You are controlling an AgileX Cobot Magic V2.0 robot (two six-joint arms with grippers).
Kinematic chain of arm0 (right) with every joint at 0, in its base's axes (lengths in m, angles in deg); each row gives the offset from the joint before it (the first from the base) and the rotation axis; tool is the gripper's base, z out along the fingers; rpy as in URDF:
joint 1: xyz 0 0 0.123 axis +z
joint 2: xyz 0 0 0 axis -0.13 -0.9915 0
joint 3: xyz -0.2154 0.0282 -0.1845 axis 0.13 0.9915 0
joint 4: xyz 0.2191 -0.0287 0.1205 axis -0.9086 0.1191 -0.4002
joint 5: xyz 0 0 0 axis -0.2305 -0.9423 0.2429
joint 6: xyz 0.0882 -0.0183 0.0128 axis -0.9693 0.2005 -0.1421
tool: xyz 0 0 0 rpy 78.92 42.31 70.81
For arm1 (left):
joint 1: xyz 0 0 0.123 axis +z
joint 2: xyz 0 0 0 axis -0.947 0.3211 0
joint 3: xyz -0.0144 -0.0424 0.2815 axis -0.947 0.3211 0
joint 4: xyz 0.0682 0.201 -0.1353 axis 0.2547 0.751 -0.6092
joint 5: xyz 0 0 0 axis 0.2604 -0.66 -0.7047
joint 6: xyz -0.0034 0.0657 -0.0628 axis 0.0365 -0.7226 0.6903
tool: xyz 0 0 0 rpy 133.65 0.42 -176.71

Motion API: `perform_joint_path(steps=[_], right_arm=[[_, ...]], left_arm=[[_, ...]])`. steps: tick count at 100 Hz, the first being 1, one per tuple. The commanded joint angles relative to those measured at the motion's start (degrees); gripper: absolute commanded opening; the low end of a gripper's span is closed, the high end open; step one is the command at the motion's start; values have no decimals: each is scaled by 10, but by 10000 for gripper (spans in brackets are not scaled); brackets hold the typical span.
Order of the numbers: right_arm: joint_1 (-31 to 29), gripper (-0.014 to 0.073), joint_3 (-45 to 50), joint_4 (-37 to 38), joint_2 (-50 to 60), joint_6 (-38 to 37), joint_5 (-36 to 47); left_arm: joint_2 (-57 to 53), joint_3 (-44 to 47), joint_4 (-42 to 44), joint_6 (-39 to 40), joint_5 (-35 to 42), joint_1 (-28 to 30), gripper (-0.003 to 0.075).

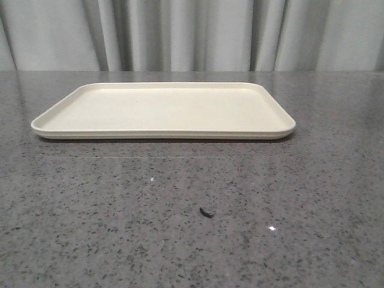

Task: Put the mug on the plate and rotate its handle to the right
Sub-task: 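Carry the held mug with the left gripper over the cream tray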

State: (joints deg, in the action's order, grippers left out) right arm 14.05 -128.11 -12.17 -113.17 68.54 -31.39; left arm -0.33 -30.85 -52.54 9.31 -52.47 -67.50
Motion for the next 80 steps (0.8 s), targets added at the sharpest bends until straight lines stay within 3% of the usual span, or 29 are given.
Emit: perform_joint_path(steps=[1, 17, 80], right_arm=[[2, 384, -16, 8, 8, 6, 40], [2, 384, -16, 8, 8, 6, 39], [2, 384, -16, 10, 8, 6, 24]], left_arm=[[-9, -10, 2, 1, 29, -1, 304], [-9, -9, 18, 1, 56, -1, -13], [-10, -11, -32, -31, 57, -1, -8]])
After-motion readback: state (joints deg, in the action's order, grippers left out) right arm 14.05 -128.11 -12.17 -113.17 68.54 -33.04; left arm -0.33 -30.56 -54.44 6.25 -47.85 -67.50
